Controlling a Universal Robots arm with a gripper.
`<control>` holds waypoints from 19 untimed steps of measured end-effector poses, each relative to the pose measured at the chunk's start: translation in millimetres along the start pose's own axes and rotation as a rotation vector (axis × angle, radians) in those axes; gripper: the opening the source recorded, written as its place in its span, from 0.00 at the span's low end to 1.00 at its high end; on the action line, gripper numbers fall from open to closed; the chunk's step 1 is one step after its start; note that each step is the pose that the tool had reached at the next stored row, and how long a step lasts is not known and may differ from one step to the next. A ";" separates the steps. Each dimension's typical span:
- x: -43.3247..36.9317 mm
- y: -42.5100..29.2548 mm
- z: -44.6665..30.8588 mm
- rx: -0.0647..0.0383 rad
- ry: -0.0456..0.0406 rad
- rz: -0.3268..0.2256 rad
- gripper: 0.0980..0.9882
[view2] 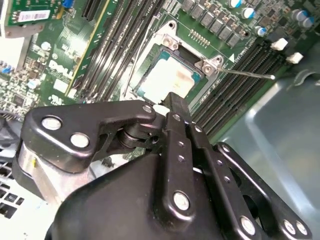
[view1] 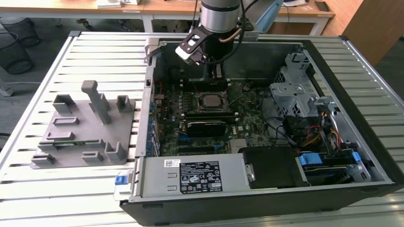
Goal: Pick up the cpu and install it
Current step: 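Close the cpu cover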
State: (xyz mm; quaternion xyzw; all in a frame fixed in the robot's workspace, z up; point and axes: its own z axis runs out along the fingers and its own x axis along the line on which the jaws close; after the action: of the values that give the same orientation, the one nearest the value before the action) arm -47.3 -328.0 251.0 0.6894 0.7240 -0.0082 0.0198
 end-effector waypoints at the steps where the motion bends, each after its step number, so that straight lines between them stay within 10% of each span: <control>1: -0.1 0.1 -2.9 0.000 0.0001 0.000 0.01; 19: -10.5 -0.4 -15.2 0.000 -0.0001 0.000 0.01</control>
State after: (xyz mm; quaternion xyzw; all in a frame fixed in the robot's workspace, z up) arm -47.5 -338.0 266.7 0.6895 0.7240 -0.0083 0.0198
